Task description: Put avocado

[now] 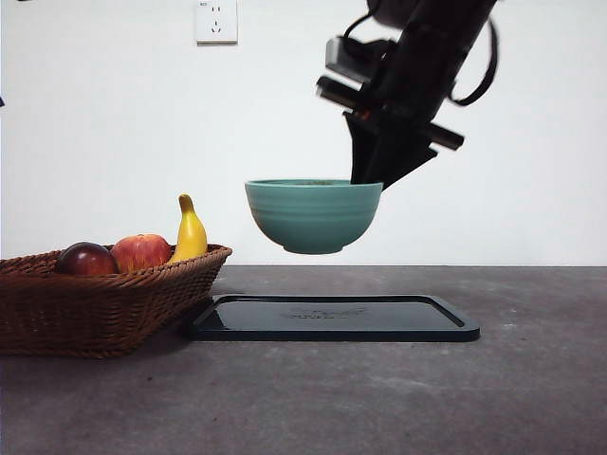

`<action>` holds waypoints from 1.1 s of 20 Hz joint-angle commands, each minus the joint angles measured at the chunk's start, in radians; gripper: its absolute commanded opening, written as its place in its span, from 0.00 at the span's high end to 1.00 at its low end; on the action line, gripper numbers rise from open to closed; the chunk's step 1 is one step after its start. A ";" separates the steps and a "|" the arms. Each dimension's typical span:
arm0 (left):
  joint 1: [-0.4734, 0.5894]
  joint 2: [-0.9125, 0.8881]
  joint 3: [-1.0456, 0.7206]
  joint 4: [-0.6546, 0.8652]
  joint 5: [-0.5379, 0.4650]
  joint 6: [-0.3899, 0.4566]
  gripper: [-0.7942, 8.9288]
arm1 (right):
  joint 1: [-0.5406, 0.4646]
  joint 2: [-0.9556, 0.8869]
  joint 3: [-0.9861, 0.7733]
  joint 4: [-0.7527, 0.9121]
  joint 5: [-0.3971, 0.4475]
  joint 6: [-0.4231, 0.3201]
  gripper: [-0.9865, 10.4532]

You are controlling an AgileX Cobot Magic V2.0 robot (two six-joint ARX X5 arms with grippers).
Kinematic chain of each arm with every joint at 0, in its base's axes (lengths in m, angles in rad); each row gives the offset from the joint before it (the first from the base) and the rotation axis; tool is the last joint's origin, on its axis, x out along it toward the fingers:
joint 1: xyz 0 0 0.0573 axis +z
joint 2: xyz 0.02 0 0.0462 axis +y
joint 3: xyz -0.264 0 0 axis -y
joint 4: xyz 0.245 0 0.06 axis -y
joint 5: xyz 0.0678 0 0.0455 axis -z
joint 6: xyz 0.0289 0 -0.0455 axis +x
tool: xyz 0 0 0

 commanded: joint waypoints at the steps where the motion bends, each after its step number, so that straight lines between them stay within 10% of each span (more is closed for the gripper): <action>1: -0.006 0.005 0.009 0.007 0.005 0.019 0.53 | -0.018 0.096 0.088 -0.001 -0.023 -0.004 0.90; 22: -0.006 0.005 0.009 0.004 0.005 0.019 0.53 | -0.075 0.260 0.153 0.016 0.009 0.015 0.78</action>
